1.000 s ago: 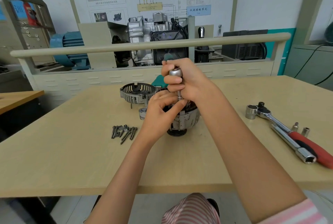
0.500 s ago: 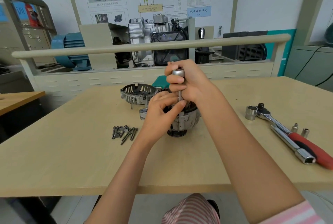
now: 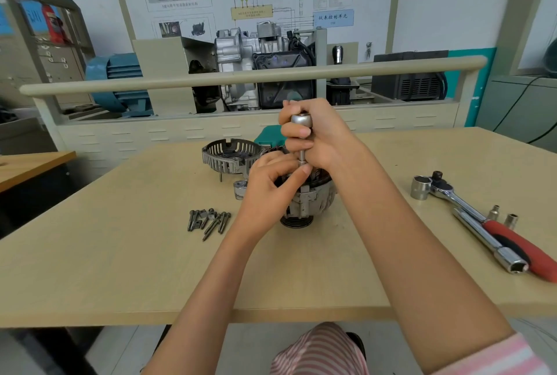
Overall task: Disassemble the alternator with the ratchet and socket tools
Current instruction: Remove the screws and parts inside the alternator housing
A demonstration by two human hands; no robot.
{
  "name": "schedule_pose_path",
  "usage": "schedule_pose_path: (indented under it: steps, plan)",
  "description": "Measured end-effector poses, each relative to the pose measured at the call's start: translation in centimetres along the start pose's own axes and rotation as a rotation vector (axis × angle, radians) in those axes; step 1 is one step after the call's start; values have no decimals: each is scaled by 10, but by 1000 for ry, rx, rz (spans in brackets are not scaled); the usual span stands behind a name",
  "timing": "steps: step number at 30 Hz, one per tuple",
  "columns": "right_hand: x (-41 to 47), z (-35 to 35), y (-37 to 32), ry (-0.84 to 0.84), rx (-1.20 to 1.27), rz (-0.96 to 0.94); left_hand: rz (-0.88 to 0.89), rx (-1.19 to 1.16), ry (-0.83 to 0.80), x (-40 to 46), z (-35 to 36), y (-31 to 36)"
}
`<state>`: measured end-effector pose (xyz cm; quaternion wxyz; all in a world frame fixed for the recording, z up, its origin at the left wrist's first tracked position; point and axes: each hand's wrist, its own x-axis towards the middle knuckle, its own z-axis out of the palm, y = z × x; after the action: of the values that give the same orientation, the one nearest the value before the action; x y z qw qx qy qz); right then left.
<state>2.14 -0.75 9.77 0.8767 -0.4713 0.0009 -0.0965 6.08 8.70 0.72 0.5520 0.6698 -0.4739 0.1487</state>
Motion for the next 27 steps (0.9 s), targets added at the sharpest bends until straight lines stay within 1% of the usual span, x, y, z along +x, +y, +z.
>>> schedule_pose_path:
  steps: [1, 2, 5, 6, 7, 9, 11, 12, 13, 14, 15, 16, 17, 18, 20, 21, 22, 23, 24, 27]
  plan:
    - [0, 1, 2, 23, 17, -20, 13, -1, -4, 0, 0, 1]
    - [0, 4, 6, 102, 46, -80, 21, 2, -8, 0, 0, 2]
    - [0, 12, 21, 474, 132, -461, -18, -40, -3, 1, 0, 1]
    - [1, 13, 24, 523, 138, -525, -27, -47, -2, 1, 0, 2]
    - [1, 14, 24, 518, 129, -511, -21, -53, 2, 1, 0, 2]
    - [2, 12, 16, 412, 27, -326, -3, -57, 4, 1, 0, 1]
    - [3, 6, 4, 203, -46, -83, -4, -41, -21, 1, -1, 0]
    - [3, 3, -1, 81, -33, 9, -1, -42, -31, 1, -1, -1]
    - [3, 0, -4, -24, -7, 71, -1, -44, -38, 1, -2, -1]
    - [3, -3, -5, -90, 8, 103, 2, -42, -43, 0, -3, -2]
    - [2, -3, -5, -108, 4, 109, 5, -44, -44, 1, -3, -2]
    - [2, -2, -3, -77, -7, 89, 11, -46, -45, 1, -3, -2]
    - [2, 1, 0, 0, -13, 35, 15, -42, -45, 1, -3, -2]
    - [2, 5, 5, 121, -11, -54, 18, -44, -35, 1, -2, -2]
    - [4, 11, 15, 406, 28, -304, 14, -75, -1, 1, 0, -1]
    - [5, 13, 19, 499, 50, -395, 15, -77, 11, 1, 1, 0]
    - [6, 13, 19, 532, 63, -422, 22, -73, 17, 1, 1, 0]
    - [5, 12, 17, 508, 57, -387, 21, -74, 20, 1, 2, -1]
    - [4, 11, 14, 439, 22, -308, 19, -72, 15, 1, 2, -2]
    - [2, 5, 2, 123, -67, -38, -4, -49, 1, 1, 1, -4]
